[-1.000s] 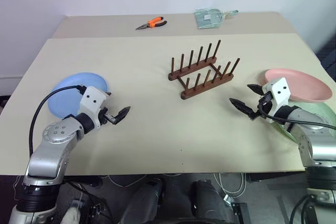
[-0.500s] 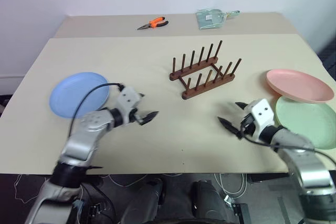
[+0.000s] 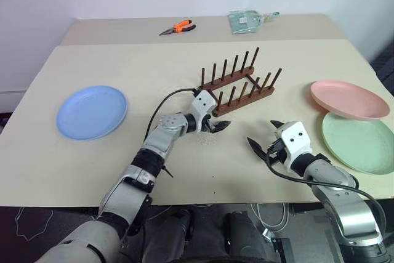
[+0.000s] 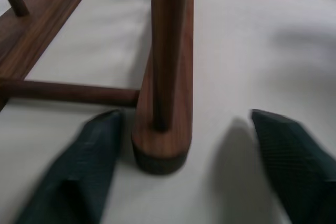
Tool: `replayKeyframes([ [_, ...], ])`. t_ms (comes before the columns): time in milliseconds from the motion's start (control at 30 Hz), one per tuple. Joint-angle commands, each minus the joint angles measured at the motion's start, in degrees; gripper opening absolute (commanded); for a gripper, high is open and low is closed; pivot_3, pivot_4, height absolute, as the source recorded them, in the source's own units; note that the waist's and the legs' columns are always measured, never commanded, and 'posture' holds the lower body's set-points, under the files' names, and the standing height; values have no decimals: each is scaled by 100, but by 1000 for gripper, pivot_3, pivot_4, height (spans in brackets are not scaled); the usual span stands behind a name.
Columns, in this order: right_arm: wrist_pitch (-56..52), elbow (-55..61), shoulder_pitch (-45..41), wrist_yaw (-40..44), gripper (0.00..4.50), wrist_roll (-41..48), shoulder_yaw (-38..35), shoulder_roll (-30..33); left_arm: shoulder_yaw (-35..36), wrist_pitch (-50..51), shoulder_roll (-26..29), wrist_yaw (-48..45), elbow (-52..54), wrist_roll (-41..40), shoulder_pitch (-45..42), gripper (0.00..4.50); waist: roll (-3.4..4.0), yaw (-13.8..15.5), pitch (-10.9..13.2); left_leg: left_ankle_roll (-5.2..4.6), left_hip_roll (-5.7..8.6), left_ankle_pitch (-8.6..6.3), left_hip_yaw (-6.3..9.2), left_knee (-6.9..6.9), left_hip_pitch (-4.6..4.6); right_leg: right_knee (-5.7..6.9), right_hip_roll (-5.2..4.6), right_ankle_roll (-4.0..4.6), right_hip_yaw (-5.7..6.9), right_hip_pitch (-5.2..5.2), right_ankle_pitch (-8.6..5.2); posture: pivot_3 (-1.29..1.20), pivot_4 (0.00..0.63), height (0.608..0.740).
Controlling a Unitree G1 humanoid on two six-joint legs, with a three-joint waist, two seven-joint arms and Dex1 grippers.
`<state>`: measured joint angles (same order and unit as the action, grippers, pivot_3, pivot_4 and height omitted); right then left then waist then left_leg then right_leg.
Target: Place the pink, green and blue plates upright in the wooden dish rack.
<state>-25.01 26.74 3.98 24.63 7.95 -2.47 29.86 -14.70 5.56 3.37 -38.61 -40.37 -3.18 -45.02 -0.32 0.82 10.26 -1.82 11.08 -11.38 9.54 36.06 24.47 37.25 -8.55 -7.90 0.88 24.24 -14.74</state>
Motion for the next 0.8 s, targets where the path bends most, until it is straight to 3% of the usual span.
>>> replayKeyframes([
  [33,40,162,-128,-34,4500,-37,-7,-43,28,-155,-110,67,-388,135,-28,2225,0,-2,0,0,0,0,0,1,0,0,0,-1,0,-1,0,0,150,719],
  [133,48,154,-155,20,4500,-49,-13,20,5,-273,-99,33,-433,255,14,770,0,-2,-2,-2,0,0,0,1,0,-1,1,-3,0,-1,0,0,150,719],
  [267,-16,215,62,232,4500,15,-201,249,-289,-683,172,-387,13,537,329,773,1,-6,-3,-3,0,0,0,2,-1,-1,1,-4,0,-2,1,0,150,719],
  [400,-201,388,801,849,4500,482,-916,699,-537,-739,884,-2016,1430,50,875,773,7,-16,-6,-11,0,-5,-2,-4,-1,0,2,-3,-1,2,1,0,150,719],
  [500,-122,311,1119,974,4500,530,-1313,873,-548,-604,1211,-2444,1642,-26,897,773,7,-12,-6,-12,0,-7,-2,-4,-2,0,3,-2,-1,2,1,0,150,719],
  [733,-49,309,1329,1000,4500,488,-1583,862,-415,-371,1580,-2389,1562,148,889,4233,6,-23,-6,0,0,-13,-2,11,-10,-1,1,-3,-2,-17,1,0,150,719],
  [800,-29,354,1388,1016,4500,507,-1576,830,-387,-189,1838,-2350,1780,211,1067,4233,7,-25,-7,-9,-1,-8,-2,2,-10,-1,0,-6,-3,-10,-1,0,150,719],
])
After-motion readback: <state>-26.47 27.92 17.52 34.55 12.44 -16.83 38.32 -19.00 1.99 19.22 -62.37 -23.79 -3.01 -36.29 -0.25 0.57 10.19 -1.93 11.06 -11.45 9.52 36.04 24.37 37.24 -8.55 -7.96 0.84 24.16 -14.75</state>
